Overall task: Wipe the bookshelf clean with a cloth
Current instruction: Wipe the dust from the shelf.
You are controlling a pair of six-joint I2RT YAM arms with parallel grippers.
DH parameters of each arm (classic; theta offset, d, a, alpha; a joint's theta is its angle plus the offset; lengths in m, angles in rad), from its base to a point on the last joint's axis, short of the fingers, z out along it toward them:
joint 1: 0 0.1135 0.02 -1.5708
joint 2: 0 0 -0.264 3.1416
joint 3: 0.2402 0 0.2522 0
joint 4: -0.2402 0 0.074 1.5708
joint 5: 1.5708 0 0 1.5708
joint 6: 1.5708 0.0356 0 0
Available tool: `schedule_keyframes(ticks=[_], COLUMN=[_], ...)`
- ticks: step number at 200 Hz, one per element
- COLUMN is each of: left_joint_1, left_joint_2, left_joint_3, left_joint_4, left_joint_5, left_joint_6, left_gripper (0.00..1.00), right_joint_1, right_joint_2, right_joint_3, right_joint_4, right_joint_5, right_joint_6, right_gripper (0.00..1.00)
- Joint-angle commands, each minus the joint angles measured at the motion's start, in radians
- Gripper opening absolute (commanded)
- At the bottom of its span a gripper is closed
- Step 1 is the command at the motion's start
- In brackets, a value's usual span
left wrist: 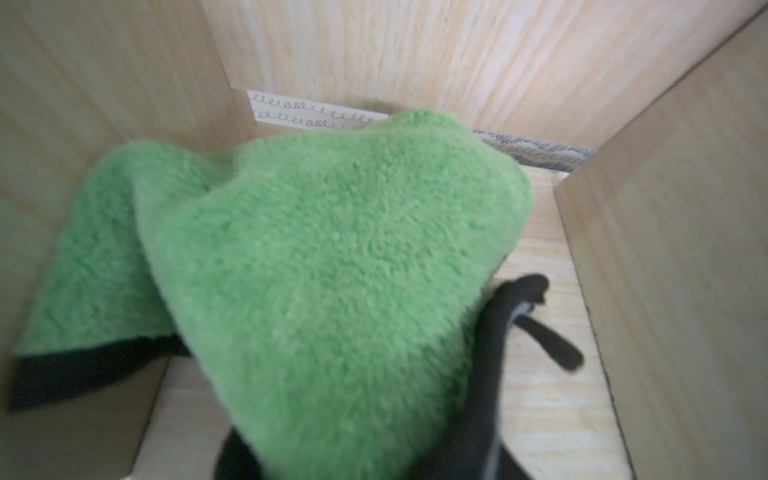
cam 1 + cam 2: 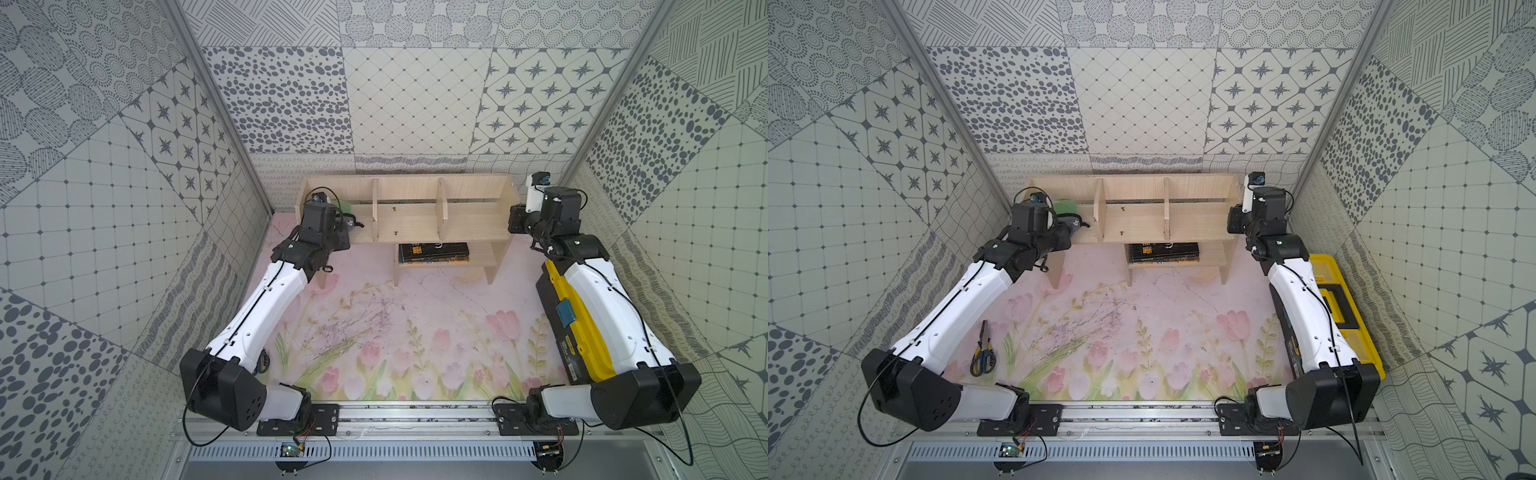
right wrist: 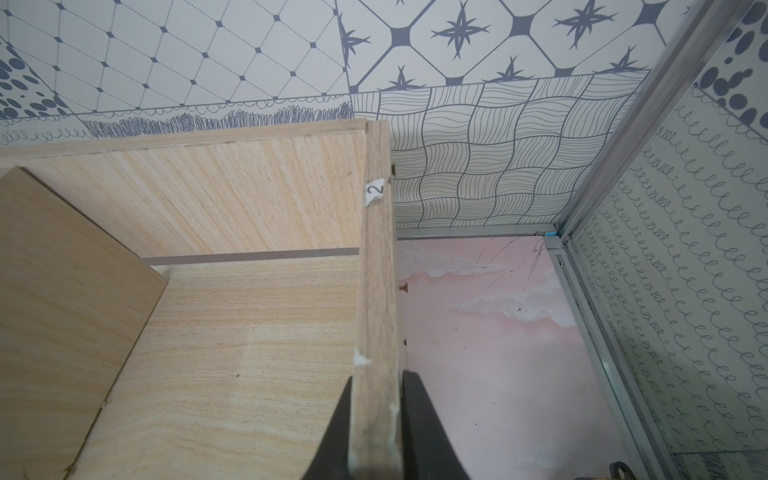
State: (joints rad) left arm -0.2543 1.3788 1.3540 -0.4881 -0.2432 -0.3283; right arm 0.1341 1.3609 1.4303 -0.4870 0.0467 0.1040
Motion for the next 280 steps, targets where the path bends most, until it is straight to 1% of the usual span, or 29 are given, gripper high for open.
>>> schedule_keyframes(ticks=[1, 29, 54, 86, 107, 125, 135, 151, 177, 191, 204, 209, 220, 233, 239, 250, 263, 280], left_joint_1=[-0.008, -0.003, 0.001, 0.015, 0.029, 0.031, 0.032, 0.032, 0.032, 0.031, 0.026, 0.023, 0.011, -0.007, -0.013, -0.023, -0.032, -0.032], left_joint_2=[-0.084, -0.113, -0.095, -0.101, -0.06, -0.012, 0.009, 0.039, 0.083, 0.087, 0.088, 0.091, 0.102, 0.116, 0.118, 0.124, 0.133, 0.16], left_joint_3=[-0.038, 0.022, 0.1, 0.149, 0.198, 0.231, 0.231, 0.22, 0.184, 0.149, 0.118, 0.108, 0.097, 0.096, 0.097, 0.102, 0.122, 0.178], left_joint_4=[0.011, -0.037, -0.107, -0.137, -0.148, -0.154, -0.144, -0.14, -0.148, -0.143, -0.13, -0.125, -0.118, -0.098, -0.081, -0.047, -0.01, 0.015], left_joint_5=[0.049, 0.027, 0.029, 0.0, 0.0, 0.024, 0.045, 0.038, 0.042, 0.062, 0.108, 0.126, 0.158, 0.174, 0.181, 0.198, 0.212, 0.26], left_joint_6=[-0.056, -0.051, -0.051, -0.069, -0.07, -0.071, -0.066, -0.061, -0.049, -0.063, -0.084, -0.09, -0.098, -0.107, -0.11, -0.116, -0.123, -0.151], left_gripper=[0.67, 0.76, 0.78, 0.81, 0.82, 0.83, 0.86, 0.86, 0.79, 0.72, 0.63, 0.57, 0.37, 0.17, 0.1, 0.0, 0.0, 0.0], right_joint_1=[0.026, 0.025, 0.026, 0.026, 0.025, 0.025, 0.026, 0.025, 0.025, 0.026, 0.025, 0.025, 0.025, 0.027, 0.027, 0.029, 0.031, 0.035], right_joint_2=[0.002, 0.006, 0.004, 0.007, 0.015, 0.017, 0.014, 0.013, 0.015, 0.016, 0.017, 0.015, 0.016, 0.016, 0.016, 0.017, 0.017, 0.017], right_joint_3=[-0.014, -0.011, -0.012, -0.01, -0.007, -0.011, -0.013, -0.013, -0.013, -0.013, -0.015, -0.016, -0.017, -0.017, -0.019, -0.019, -0.019, -0.019], right_joint_4=[0.016, 0.015, 0.013, 0.012, 0.013, 0.013, 0.012, 0.013, 0.013, 0.012, 0.014, 0.015, 0.016, 0.017, 0.017, 0.018, 0.018, 0.017], right_joint_5=[-0.146, -0.142, -0.14, -0.147, -0.155, -0.153, -0.15, -0.152, -0.154, -0.154, -0.156, -0.156, -0.157, -0.156, -0.157, -0.156, -0.154, -0.154], right_joint_6=[0.105, 0.104, 0.103, 0.103, 0.105, 0.104, 0.102, 0.103, 0.103, 0.105, 0.107, 0.107, 0.109, 0.108, 0.108, 0.108, 0.109, 0.108], right_gripper=[0.0, 0.0, 0.0, 0.0, 0.0, 0.0, 0.0, 0.0, 0.0, 0.0, 0.0, 0.0, 0.0, 0.0, 0.0, 0.0, 0.0, 0.0])
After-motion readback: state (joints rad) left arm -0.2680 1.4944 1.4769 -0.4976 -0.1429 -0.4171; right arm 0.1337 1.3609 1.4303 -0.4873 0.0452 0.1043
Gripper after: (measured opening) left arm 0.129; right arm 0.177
